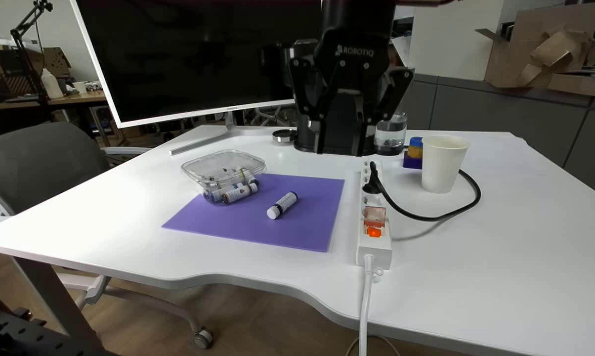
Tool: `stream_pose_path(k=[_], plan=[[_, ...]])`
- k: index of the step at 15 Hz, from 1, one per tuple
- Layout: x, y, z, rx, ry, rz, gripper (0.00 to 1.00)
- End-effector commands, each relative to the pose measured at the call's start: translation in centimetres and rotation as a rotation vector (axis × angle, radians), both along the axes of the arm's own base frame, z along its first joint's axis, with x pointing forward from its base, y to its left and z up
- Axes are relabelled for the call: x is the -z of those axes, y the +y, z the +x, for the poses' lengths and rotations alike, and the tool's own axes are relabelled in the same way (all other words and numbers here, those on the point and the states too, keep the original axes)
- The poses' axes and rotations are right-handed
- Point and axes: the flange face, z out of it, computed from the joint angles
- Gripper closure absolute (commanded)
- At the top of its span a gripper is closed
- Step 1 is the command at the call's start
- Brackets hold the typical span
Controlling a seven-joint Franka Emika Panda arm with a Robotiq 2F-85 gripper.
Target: Turn on the extension cable
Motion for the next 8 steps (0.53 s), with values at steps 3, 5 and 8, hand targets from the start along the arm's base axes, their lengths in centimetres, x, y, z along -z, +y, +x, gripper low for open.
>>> stream_pose_path(k=[3, 5, 8], plan=[[-2.8, 0.2, -1.0, 0.145, 0.100, -0.095, 0.07], [-2.5, -0.2, -1.0, 0.215, 0.111, -0.137, 0.00], [-2.0, -1.1, -1.1, 0.329, 0.117, -0.208, 0.00]])
